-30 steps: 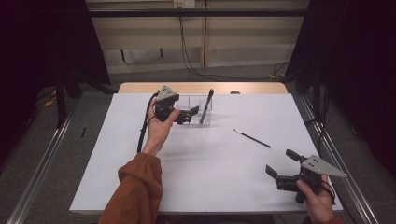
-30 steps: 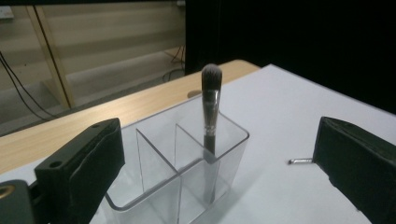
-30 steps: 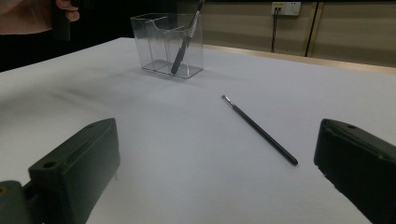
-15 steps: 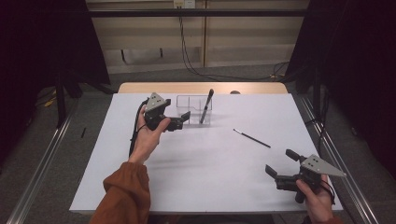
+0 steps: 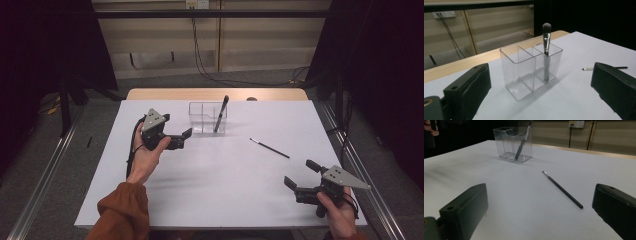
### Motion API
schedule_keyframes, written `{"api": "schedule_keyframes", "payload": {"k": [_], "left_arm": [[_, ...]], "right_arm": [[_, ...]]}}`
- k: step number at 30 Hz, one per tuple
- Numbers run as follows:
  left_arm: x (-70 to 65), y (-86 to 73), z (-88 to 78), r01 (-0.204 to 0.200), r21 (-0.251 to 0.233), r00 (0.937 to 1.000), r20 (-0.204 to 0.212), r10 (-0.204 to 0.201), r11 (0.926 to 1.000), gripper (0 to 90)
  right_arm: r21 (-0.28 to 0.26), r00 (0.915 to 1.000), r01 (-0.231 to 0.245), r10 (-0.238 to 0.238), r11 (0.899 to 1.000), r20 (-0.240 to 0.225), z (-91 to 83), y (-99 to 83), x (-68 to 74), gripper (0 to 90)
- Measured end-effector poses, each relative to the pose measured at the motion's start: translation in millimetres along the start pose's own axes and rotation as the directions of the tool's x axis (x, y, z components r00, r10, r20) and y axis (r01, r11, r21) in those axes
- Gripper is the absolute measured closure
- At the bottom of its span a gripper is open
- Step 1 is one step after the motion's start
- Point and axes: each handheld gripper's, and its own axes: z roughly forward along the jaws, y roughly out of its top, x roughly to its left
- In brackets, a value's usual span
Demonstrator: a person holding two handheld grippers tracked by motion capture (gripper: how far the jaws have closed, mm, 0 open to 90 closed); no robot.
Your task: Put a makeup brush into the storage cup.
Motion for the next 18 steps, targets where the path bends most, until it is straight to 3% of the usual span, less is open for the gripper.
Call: {"api": "schedule_keyframes", "payload": {"k": [4,8,18], "left_arm": [[0.7,-6.7,-10.5,-0.013,-0.005,0.9999,-0.003,0.013,0.9999,2.3],[1.1,-12.7,-23.8,0.010,-0.035,0.9999,0.000,-0.010,0.9993,1.9],[-2.0,-24.5,-47.0,-0.005,0.001,0.9997,-0.025,0.005,1.0000,2.6]], "right_arm": [[0.000,1.0000,0.000,0.000,1.000,0.001,0.4,0.1,0.2,0.0],[0.001,1.0000,0.000,0.000,1.000,0.005,0.4,0.0,-0.3,0.0],[-0.001,1.0000,0.000,0.000,1.000,0.003,0.1,0.2,0.4,0.0]]}}
